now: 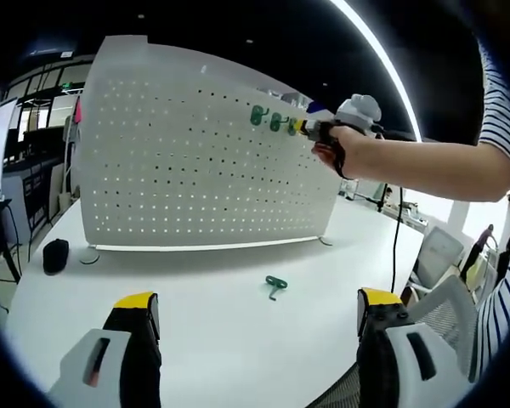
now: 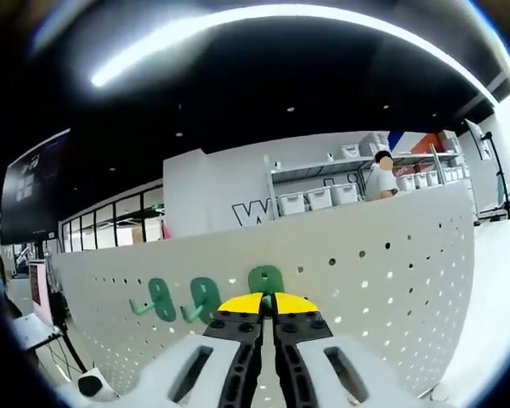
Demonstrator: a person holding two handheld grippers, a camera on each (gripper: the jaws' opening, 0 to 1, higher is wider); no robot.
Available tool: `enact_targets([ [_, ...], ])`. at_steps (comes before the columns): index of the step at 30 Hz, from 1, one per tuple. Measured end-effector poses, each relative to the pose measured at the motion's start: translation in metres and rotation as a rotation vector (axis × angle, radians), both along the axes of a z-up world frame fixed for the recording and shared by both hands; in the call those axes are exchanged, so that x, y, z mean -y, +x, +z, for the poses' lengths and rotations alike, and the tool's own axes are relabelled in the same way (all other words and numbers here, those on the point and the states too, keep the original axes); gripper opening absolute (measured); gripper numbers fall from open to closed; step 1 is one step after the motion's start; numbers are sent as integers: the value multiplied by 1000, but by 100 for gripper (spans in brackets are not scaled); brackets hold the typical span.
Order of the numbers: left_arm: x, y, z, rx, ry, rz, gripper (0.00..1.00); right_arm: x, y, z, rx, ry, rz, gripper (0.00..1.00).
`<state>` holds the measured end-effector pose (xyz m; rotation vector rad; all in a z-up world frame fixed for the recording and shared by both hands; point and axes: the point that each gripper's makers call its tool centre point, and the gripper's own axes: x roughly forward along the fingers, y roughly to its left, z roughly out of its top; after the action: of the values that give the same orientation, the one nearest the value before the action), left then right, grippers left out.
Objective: Insert the hook assembly into the mounting plate slot until the hook locks in place.
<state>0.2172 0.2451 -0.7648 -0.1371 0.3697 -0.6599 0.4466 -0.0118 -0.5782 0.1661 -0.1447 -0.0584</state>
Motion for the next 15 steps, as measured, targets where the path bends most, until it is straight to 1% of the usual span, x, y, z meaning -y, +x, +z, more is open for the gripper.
enact_targets([
  [2,0,0,0,1,-1,2,99,0,0,-1,2,16,0,0],
  [6,0,1,0,-1,0,5,99,1,1,-1,-2,17,-11,0],
  [10,0,0,-1,-1,0,4,99,1,3,-1,-19,-26,-24,0],
  [13,0,0,-1,-2,1,4,99,1,3,-3,-30,-17,-21,0],
  [15,0,0,-1,-2,2,4,99,2,4,-5,-38,-29,-25,0],
])
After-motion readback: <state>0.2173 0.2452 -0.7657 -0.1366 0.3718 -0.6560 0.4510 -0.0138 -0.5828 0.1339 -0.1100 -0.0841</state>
